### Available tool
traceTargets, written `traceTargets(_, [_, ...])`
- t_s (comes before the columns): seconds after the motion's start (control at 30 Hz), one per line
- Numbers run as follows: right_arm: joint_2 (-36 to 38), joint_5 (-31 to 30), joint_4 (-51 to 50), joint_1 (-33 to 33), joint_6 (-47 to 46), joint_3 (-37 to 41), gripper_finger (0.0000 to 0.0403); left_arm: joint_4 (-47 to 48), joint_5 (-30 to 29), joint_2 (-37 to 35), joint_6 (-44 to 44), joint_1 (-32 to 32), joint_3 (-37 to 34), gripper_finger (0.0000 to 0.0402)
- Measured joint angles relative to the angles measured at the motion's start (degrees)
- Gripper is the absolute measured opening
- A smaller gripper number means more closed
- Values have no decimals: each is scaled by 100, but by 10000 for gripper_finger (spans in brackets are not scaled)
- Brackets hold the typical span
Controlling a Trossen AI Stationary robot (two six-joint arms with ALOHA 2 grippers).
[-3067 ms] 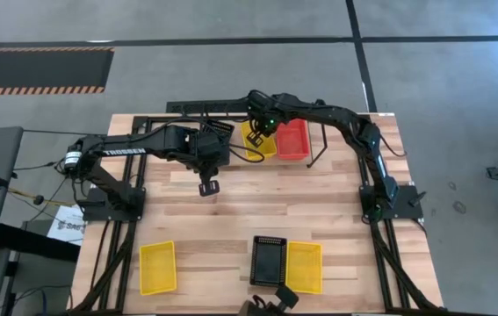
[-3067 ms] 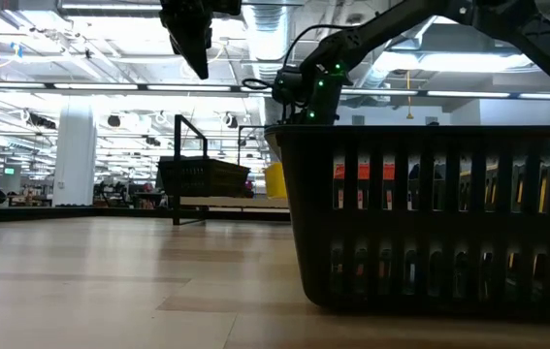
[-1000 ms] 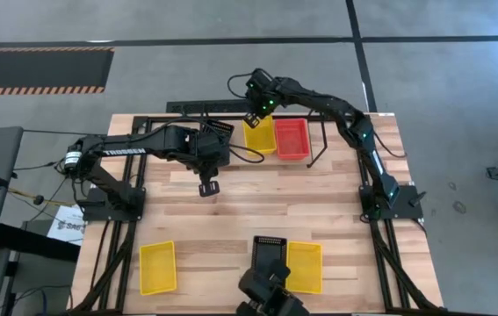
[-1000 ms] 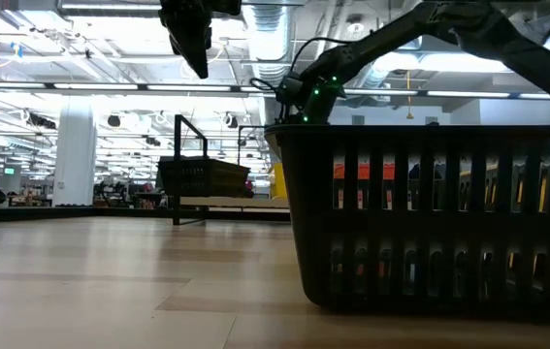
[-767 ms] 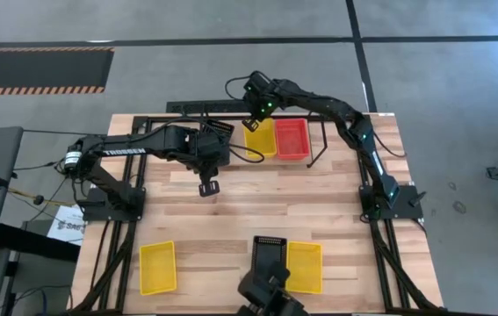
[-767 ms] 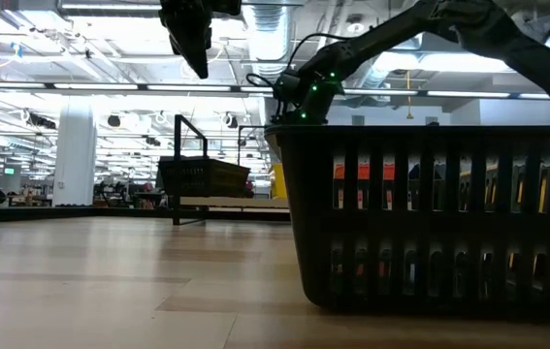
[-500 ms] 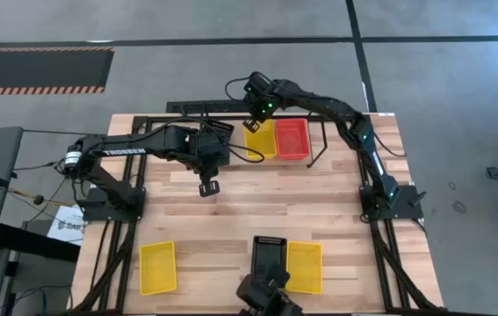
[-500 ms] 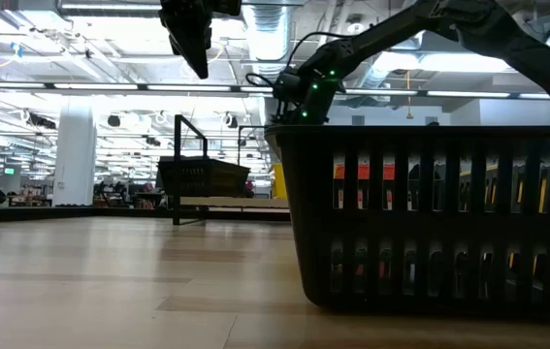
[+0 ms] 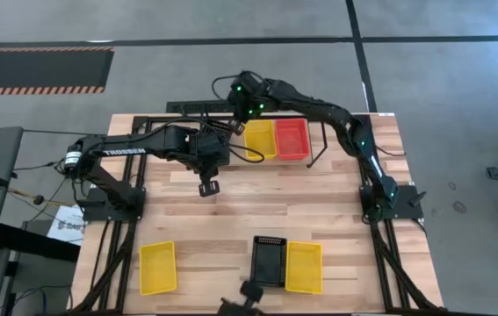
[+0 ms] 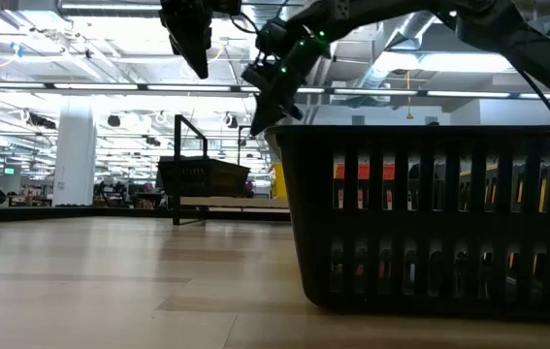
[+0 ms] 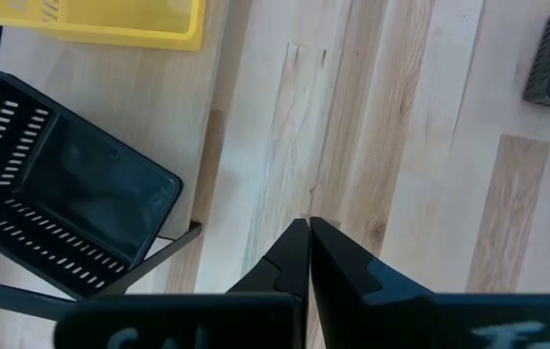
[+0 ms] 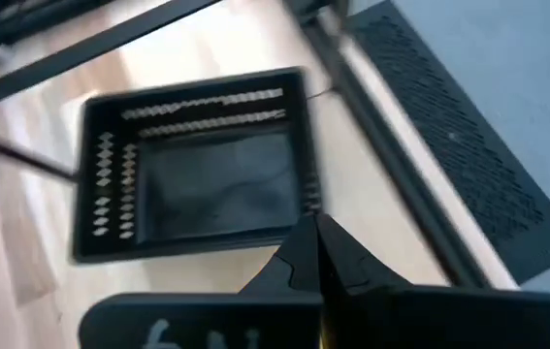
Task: Stack baskets on shelf by color
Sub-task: Adjust all the bins on the shelf
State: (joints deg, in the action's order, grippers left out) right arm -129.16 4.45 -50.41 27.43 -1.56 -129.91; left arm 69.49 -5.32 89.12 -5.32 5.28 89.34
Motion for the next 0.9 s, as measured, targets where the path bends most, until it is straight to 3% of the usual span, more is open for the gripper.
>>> traceTargets(0.33, [-55, -47, 371, -604, 291, 92, 0, 0, 0, 0, 7, 2, 0, 0])
traceTargets(0.9, [-820, 459, 576, -648, -7, 92, 0, 2, 42, 0, -4, -56, 0, 0])
